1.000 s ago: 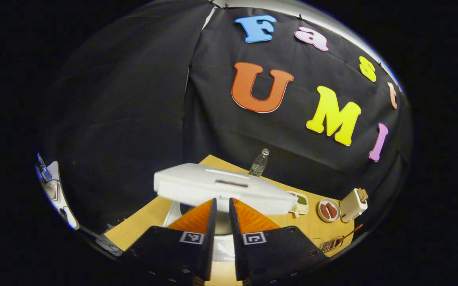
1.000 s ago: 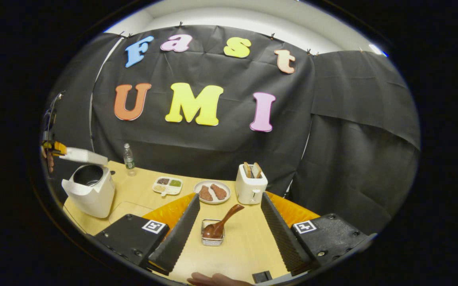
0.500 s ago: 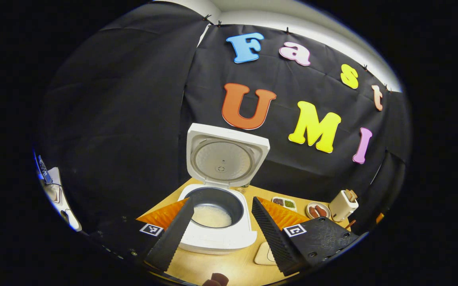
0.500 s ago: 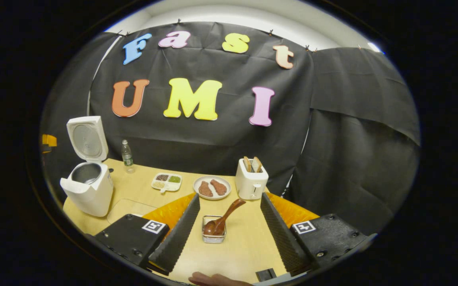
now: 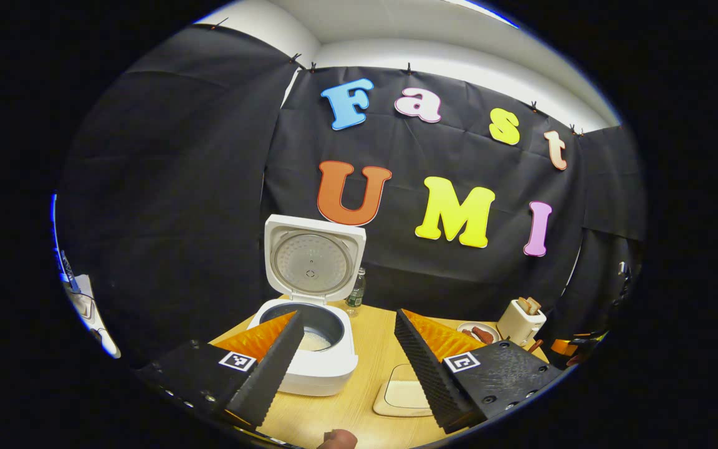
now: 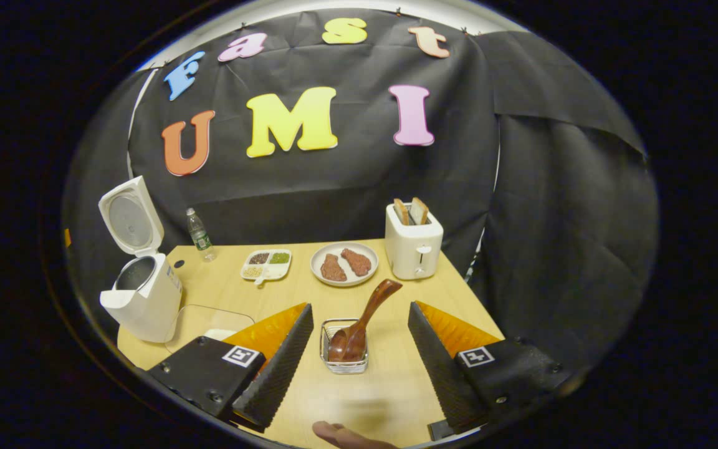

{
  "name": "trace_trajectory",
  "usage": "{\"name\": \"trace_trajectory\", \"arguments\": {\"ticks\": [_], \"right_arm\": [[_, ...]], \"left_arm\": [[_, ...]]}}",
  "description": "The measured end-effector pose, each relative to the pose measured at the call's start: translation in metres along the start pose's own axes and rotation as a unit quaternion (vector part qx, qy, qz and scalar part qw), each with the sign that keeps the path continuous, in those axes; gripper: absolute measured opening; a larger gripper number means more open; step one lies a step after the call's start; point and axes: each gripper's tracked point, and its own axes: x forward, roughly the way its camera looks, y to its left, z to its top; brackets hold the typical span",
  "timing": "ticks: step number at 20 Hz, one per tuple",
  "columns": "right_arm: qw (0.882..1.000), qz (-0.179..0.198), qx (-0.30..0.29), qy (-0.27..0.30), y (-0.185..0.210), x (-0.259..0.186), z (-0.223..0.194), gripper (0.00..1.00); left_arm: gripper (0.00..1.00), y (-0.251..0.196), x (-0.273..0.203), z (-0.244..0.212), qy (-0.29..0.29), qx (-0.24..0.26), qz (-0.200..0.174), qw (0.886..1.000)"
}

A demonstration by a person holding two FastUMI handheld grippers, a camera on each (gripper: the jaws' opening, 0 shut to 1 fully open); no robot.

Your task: Close the left gripper, press the button to open the rice cooker; take a wooden spoon from the chopstick holder with the right hand, scoop a spoonful of rice and pour it into the rice cooker, then put the wooden spoon back into the chopstick holder.

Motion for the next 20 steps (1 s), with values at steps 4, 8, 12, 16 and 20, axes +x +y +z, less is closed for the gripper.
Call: {"name": "trace_trajectory", "arguments": {"ticks": [4,8,12,16,20], "right_arm": [[0.999,0.022,0.016,0.043,-0.017,0.065,-0.022,1.00],[0.996,0.048,0.042,0.068,-0.018,0.119,-0.034,0.96],[0.992,0.068,0.058,0.086,-0.012,0.152,-0.044,0.94],[0.985,0.106,0.076,0.110,0.003,0.165,-0.058,0.72],[0.988,0.103,0.058,0.099,0.000,0.171,-0.053,0.44]], "left_arm": [[0.94,-0.029,-0.019,-0.010,-0.011,0.012,0.013,1.000],[0.94,-0.056,-0.037,-0.002,-0.070,0.011,0.013,0.997],[0.94,-0.064,-0.050,-0.012,-0.061,0.024,0.025,0.998],[0.94,-0.062,-0.059,-0.023,-0.043,0.026,0.043,0.998],[0.94,-0.053,-0.067,-0.031,-0.025,0.034,0.059,0.997]]}}
